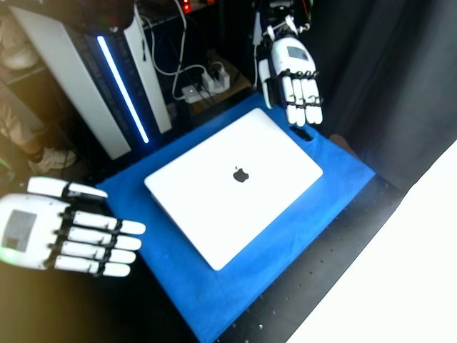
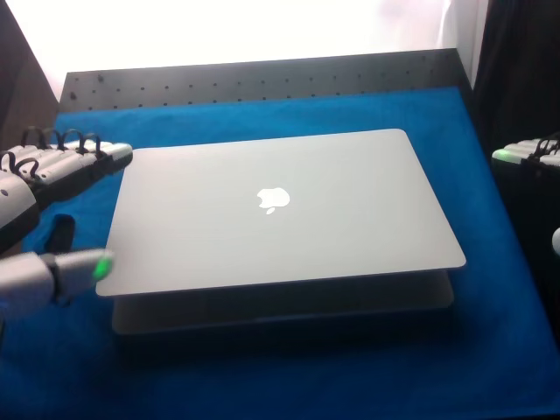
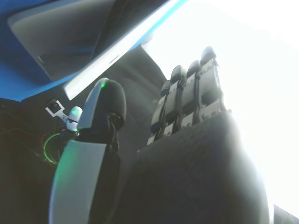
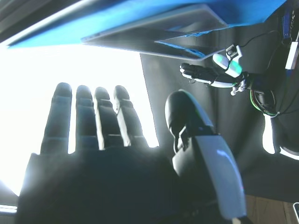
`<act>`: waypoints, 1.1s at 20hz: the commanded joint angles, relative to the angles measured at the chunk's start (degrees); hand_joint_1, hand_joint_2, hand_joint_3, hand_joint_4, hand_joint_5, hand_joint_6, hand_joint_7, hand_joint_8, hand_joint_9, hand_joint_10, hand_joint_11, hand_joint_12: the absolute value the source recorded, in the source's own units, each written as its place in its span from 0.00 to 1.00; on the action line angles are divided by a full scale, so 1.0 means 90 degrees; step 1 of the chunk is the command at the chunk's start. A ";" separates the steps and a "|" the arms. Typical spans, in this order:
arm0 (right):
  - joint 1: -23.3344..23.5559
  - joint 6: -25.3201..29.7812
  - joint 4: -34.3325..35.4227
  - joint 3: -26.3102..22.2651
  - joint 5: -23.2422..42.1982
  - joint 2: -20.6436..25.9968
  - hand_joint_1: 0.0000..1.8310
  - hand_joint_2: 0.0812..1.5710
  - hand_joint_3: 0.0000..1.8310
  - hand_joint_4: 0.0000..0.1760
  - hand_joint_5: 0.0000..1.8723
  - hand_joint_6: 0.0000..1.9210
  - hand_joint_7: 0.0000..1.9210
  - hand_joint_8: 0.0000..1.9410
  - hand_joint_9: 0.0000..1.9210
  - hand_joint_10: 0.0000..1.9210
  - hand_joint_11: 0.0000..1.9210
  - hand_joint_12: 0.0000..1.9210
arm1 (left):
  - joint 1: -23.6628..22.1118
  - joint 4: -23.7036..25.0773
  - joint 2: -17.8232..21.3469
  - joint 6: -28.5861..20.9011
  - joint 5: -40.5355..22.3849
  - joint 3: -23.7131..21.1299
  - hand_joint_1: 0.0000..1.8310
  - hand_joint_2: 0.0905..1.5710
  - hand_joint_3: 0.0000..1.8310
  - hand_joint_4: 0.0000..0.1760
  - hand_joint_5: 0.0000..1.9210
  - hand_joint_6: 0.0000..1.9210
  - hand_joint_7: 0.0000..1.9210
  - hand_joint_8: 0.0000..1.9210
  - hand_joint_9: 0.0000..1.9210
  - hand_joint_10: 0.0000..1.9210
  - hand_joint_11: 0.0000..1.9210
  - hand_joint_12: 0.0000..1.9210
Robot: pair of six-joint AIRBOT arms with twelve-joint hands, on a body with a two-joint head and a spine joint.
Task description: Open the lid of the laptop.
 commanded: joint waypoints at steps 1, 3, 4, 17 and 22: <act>0.0091 0.0113 0.0090 0.0023 0.0611 -0.0037 0.03 0.96 0.01 0.00 0.00 0.00 0.00 0.00 0.01 0.00 0.03 0.04 | -0.0080 0.0010 -0.0032 -0.0006 -0.0714 0.0043 0.00 0.90 0.01 0.00 0.05 0.00 0.04 0.00 0.04 0.00 0.00 0.17; 0.0135 0.0197 -0.0138 0.0017 0.0525 -0.0069 0.03 0.95 0.00 0.00 0.00 0.00 0.00 0.00 0.00 0.00 0.01 0.04 | -0.0081 0.0030 -0.0024 -0.0007 -0.0710 0.0042 0.00 0.90 0.01 0.00 0.05 0.00 0.04 0.00 0.04 0.00 0.00 0.16; 0.0188 0.0197 -0.0236 0.0018 0.0403 -0.0088 0.01 0.95 0.00 0.00 0.00 0.00 0.00 0.00 0.00 0.00 0.00 0.02 | -0.0082 0.0063 -0.0017 -0.0013 -0.0722 0.0033 0.00 0.90 0.00 0.00 0.05 0.00 0.04 0.00 0.04 0.00 0.00 0.16; 0.0986 0.0933 -0.2524 -0.0061 -0.0790 -0.0167 0.00 0.94 0.00 0.00 0.00 0.00 0.00 0.00 0.00 0.00 0.00 0.00 | -0.0239 0.0720 -0.0031 -0.0215 -0.0407 -0.0048 0.28 0.52 0.00 0.00 0.00 0.00 0.00 0.00 0.00 0.00 0.00 0.00; 0.1609 0.1084 -0.3592 -0.0161 -0.1077 -0.0313 0.00 0.94 0.00 0.00 0.00 0.00 0.00 0.00 0.00 0.00 0.00 0.00 | -0.0267 0.0772 -0.0126 -0.0219 -0.0226 -0.0035 0.32 0.53 0.00 0.00 0.00 0.00 0.00 0.00 0.00 0.00 0.00 0.00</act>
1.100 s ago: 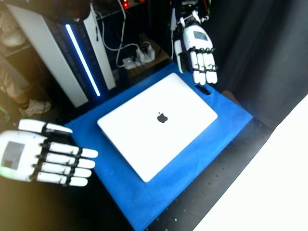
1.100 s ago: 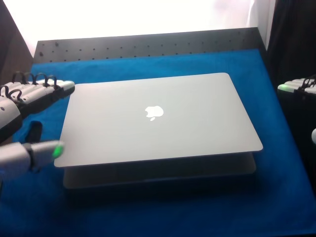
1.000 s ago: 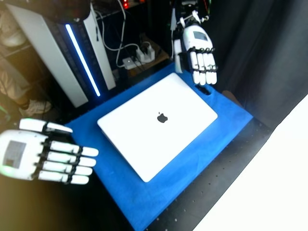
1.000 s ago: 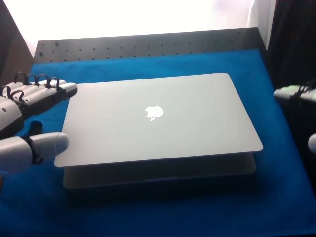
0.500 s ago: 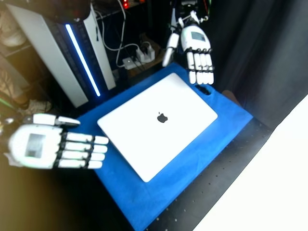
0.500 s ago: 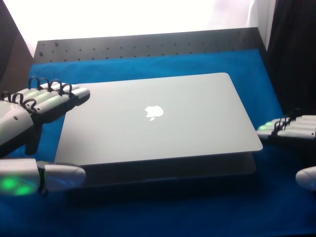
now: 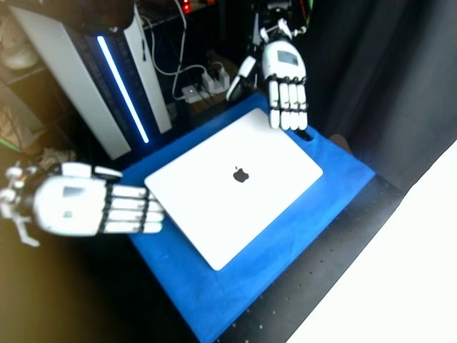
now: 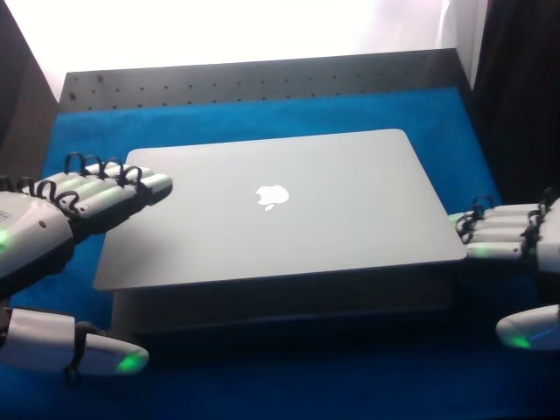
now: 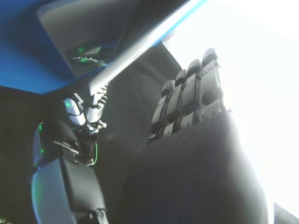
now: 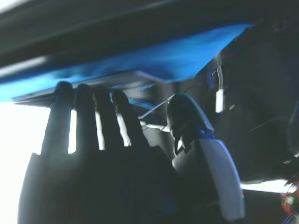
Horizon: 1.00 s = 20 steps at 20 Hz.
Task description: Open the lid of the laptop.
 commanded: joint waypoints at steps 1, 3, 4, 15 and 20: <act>0.0108 0.0108 0.0116 -0.0028 0.0506 -0.0055 0.00 0.95 0.00 0.00 0.00 0.00 0.00 0.00 0.00 0.00 0.00 0.00 | -0.0107 -0.0049 -0.0017 -0.0031 -0.0640 0.0002 0.33 0.54 0.00 0.00 0.00 0.00 0.00 0.00 0.00 0.00 0.00 0.00; 0.0140 0.0129 0.0035 -0.0028 0.0505 -0.0123 0.00 0.94 0.00 0.00 0.00 0.00 0.00 0.00 0.00 0.00 0.00 0.00 | -0.0115 -0.0044 -0.0047 -0.0048 -0.0622 0.0010 0.33 0.56 0.01 0.00 0.00 0.00 0.00 0.00 0.00 0.00 0.00 0.00; 0.0148 0.0129 -0.0001 -0.0027 0.0505 -0.0153 0.00 0.94 0.00 0.00 0.00 0.00 0.00 0.00 0.00 0.00 0.00 0.00 | -0.0115 -0.0045 -0.0062 -0.0066 -0.0608 0.0017 0.31 0.56 0.01 0.00 0.00 0.00 0.00 0.00 0.00 0.00 0.00 0.00; 0.0305 0.1066 -0.1061 0.0220 0.0256 -0.0537 0.00 0.95 0.00 0.00 0.00 0.00 0.00 0.00 0.00 0.00 0.00 0.00 | -0.0119 -0.0070 -0.0155 -0.0151 -0.0588 0.0050 0.29 0.61 0.01 0.00 0.00 0.00 0.00 0.00 0.00 0.00 0.00 0.00; 0.0302 0.1128 -0.1227 0.0242 0.0174 -0.0598 0.00 0.94 0.00 0.00 0.00 0.00 0.00 0.00 0.00 0.00 0.00 0.00 | -0.0124 -0.0089 -0.0214 -0.0152 -0.0587 0.0076 0.30 0.61 0.00 0.00 0.00 0.00 0.00 0.00 0.00 0.00 0.00 0.00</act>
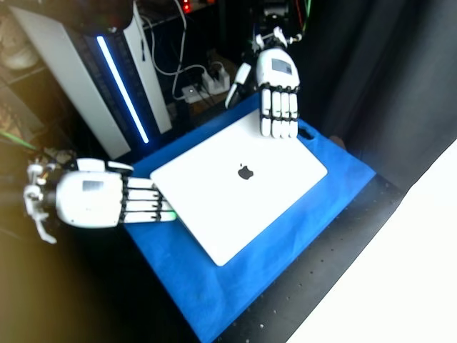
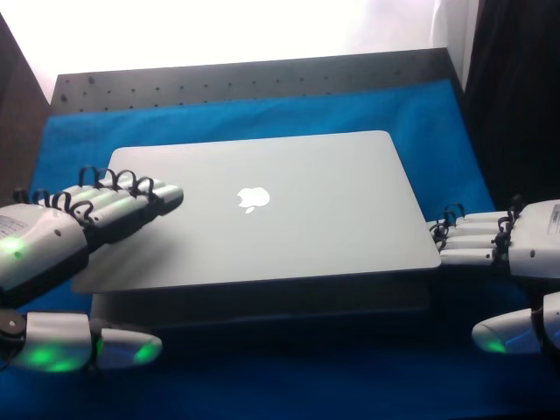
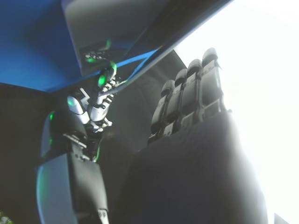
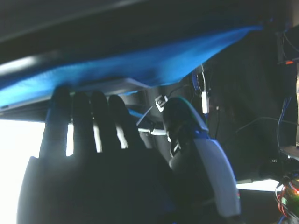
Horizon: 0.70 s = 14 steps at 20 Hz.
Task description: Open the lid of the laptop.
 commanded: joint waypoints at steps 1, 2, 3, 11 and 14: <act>0.0024 0.0095 -0.0131 -0.0062 0.0210 -0.0188 0.00 0.94 0.00 0.00 0.00 0.00 0.00 0.00 0.00 0.00 0.00 0.00 | -0.0113 -0.0049 -0.0049 -0.0021 -0.0710 0.0071 0.30 0.61 0.00 0.00 0.00 0.00 0.00 0.00 0.00 0.00 0.00 0.00; 0.0024 0.0095 -0.0129 -0.0062 0.0210 -0.0192 0.00 0.94 0.00 0.00 0.00 0.00 0.00 0.00 0.00 0.00 0.00 0.00 | -0.0178 -0.0040 -0.0077 0.0001 -0.0660 0.0114 0.32 0.61 0.00 0.00 0.00 0.00 0.00 0.00 0.00 0.00 0.00 0.00; 0.0024 0.0095 -0.0128 -0.0063 0.0210 -0.0199 0.00 0.94 0.00 0.00 0.00 0.00 0.00 0.00 0.00 0.00 0.00 0.00 | -0.0258 -0.0038 -0.0109 0.0036 -0.0574 0.0165 0.33 0.60 0.00 0.00 0.00 0.00 0.00 0.00 0.00 0.00 0.00 0.00; 0.0024 0.0095 -0.0122 -0.0061 0.0211 -0.0234 0.00 0.94 0.00 0.00 0.00 0.00 0.00 0.00 0.00 0.00 0.00 0.00 | -0.1287 -0.0029 -0.0843 0.0467 0.0275 0.0785 0.43 0.62 0.01 0.00 0.00 0.00 0.00 0.00 0.00 0.00 0.00 0.00; 0.0024 0.0095 -0.0122 -0.0058 0.0211 -0.0234 0.00 0.94 0.00 0.00 0.00 0.00 0.00 0.00 0.00 0.00 0.00 0.00 | -0.1378 -0.0085 -0.0927 0.0490 0.0280 0.0869 0.47 0.63 0.00 0.00 0.00 0.00 0.00 0.00 0.00 0.00 0.00 0.00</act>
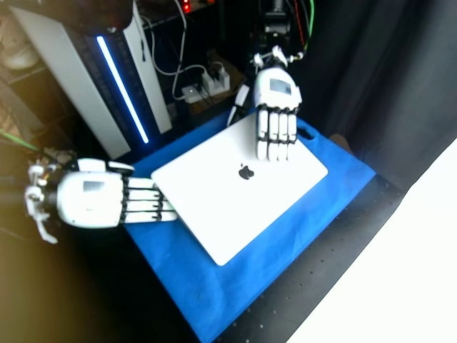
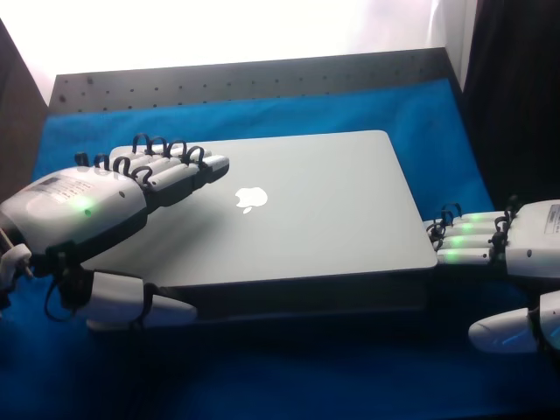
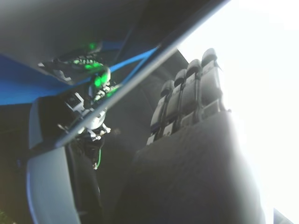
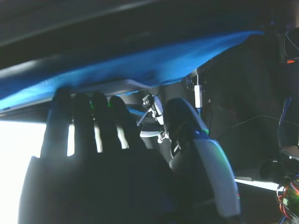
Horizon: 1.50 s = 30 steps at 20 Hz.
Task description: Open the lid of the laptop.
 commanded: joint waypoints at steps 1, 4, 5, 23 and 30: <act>0.0017 0.0083 -0.0129 -0.0072 0.0231 -0.0188 0.00 0.94 0.00 0.00 0.00 0.00 0.00 0.00 0.00 0.00 0.00 0.00 | -0.0102 -0.0150 -0.0060 0.0050 -0.0816 0.0048 0.47 0.63 0.00 0.00 0.00 0.00 0.00 0.00 0.00 0.00 0.00 0.00; 0.0017 0.0083 -0.0119 -0.0063 0.0231 -0.0188 0.00 0.94 0.00 0.00 0.00 0.00 0.00 0.00 0.00 0.00 0.00 0.00 | -0.0098 -0.0135 -0.0069 0.0154 -0.0773 -0.0071 0.51 0.63 0.00 0.00 0.00 0.00 0.00 0.00 0.00 0.00 0.00 0.00; 0.0017 0.0083 -0.0118 -0.0061 0.0231 -0.0188 0.00 0.94 0.00 0.00 0.00 0.00 0.00 0.00 0.00 0.00 0.00 0.00 | -0.0098 -0.0110 -0.0079 0.0154 -0.0735 -0.0075 0.50 0.63 0.00 0.00 0.00 0.00 0.00 0.00 0.00 0.00 0.00 0.00; 0.0016 0.0082 -0.0148 0.0007 0.0231 -0.0337 0.00 0.94 0.00 0.00 0.03 0.01 0.01 0.00 0.00 0.00 0.00 0.00 | -0.2062 -0.0108 -0.1026 0.0326 -0.0305 0.1016 0.45 0.66 0.00 0.15 0.00 0.00 0.00 0.00 0.00 0.00 0.00 0.00; 0.0023 0.0082 -0.0134 0.0027 0.0232 -0.0319 0.00 0.95 0.00 0.00 0.03 0.00 0.02 0.00 0.00 0.00 0.00 0.00 | -0.1956 -0.0300 -0.1115 0.0324 -0.0470 0.1008 0.50 0.61 0.00 0.00 0.00 0.00 0.00 0.00 0.00 0.00 0.00 0.00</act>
